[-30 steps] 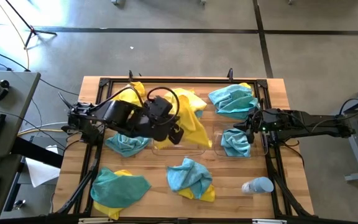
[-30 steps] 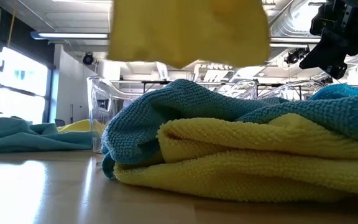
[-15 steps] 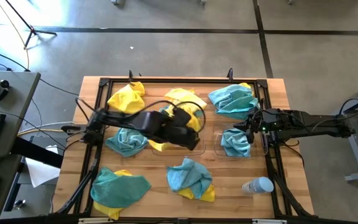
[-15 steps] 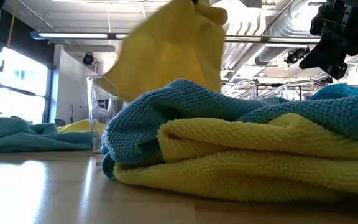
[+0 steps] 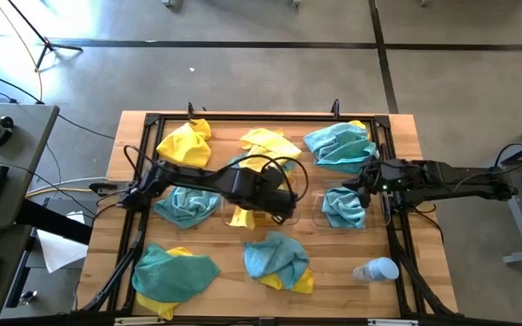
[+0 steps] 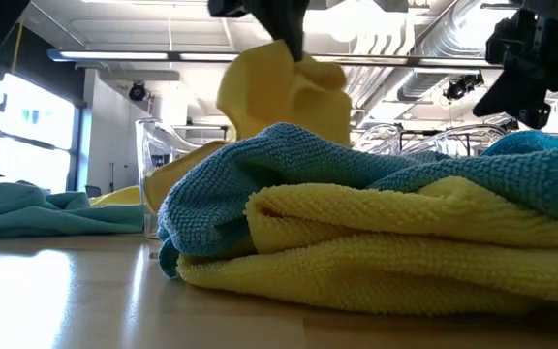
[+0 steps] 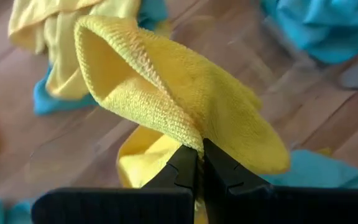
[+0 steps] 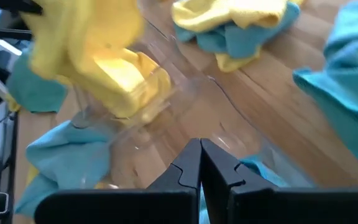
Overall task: Sort microfiber towel by color & place in baskets
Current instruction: Put the yellow microfiber cloth into the left transparent bin
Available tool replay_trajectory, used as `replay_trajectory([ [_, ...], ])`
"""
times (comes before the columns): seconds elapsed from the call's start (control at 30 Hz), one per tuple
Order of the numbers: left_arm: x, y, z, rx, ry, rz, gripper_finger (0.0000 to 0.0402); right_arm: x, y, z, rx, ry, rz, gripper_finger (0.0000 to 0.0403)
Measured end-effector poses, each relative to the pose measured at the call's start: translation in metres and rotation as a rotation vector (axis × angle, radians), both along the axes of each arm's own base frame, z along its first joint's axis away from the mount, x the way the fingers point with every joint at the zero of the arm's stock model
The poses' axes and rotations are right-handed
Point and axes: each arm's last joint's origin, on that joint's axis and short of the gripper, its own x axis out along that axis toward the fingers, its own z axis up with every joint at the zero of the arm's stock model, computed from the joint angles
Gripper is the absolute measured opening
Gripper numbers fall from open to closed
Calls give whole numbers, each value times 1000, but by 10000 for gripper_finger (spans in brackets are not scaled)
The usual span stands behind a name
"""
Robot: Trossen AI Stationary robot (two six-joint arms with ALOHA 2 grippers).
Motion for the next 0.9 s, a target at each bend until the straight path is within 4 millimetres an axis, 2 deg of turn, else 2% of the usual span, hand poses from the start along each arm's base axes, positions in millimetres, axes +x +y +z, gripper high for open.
replay_trajectory([
  [0.1, -10, -3, 4, 32, 39, 18, 0, -3, 0, -4, 53, 38, -44, 0],
  [0.2, -10, -7, 7, 31, 25, -5, 0, -4, 0, -5, 93, 54, -80, 0],
  [0.4, -7, -16, -4, 32, 40, 9, 0, -4, 0, -6, 131, 48, -107, 0],
  [0.63, -7, -18, -5, 31, -42, 172, 0, -4, 0, -6, 82, 57, -66, 0],
  [0.77, -2, -11, -11, 30, -85, 297, 0, -4, 0, -6, 71, 60, -49, 0],
  [0.9, 8, -2, -27, 27, -91, 405, 0, -4, 0, -6, 51, 65, -24, 0],
])
